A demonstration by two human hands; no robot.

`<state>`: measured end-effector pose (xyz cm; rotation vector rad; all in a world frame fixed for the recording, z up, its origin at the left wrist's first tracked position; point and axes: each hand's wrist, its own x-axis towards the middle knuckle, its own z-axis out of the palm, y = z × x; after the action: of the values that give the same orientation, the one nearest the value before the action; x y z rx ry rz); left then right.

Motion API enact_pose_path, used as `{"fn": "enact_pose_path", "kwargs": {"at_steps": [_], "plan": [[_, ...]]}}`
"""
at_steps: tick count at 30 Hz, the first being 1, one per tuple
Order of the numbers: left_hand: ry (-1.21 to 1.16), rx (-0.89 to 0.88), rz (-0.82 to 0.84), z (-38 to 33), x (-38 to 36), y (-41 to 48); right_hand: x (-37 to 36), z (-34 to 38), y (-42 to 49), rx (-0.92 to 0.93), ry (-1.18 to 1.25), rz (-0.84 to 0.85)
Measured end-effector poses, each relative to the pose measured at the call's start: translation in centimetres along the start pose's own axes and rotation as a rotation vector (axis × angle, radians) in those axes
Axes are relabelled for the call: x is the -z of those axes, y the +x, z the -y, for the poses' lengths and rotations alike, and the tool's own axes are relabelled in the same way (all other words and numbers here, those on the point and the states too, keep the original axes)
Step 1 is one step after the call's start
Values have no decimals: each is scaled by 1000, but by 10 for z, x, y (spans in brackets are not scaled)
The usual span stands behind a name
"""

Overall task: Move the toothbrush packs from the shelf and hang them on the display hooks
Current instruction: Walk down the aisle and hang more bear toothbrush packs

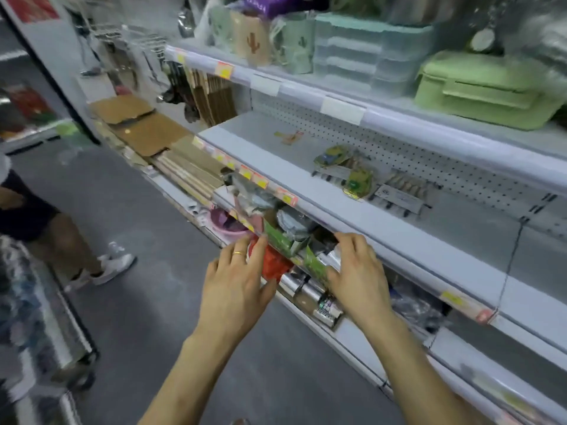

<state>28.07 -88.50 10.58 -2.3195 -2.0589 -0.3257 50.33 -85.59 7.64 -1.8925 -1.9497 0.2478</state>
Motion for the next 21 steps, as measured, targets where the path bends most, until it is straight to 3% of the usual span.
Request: {"fn": "enact_pose_path", "kwargs": {"at_steps": [6,11,21], "plan": [[-35,-247,66,42,-26,120,-17,4,47,-247,113,-107],[-85,-364,86,37,-49,204,-31,-19,73,-375,191,-153],[-64,-444,213,22,-125,331,-72,-78,202,-422,165,-53]]}}
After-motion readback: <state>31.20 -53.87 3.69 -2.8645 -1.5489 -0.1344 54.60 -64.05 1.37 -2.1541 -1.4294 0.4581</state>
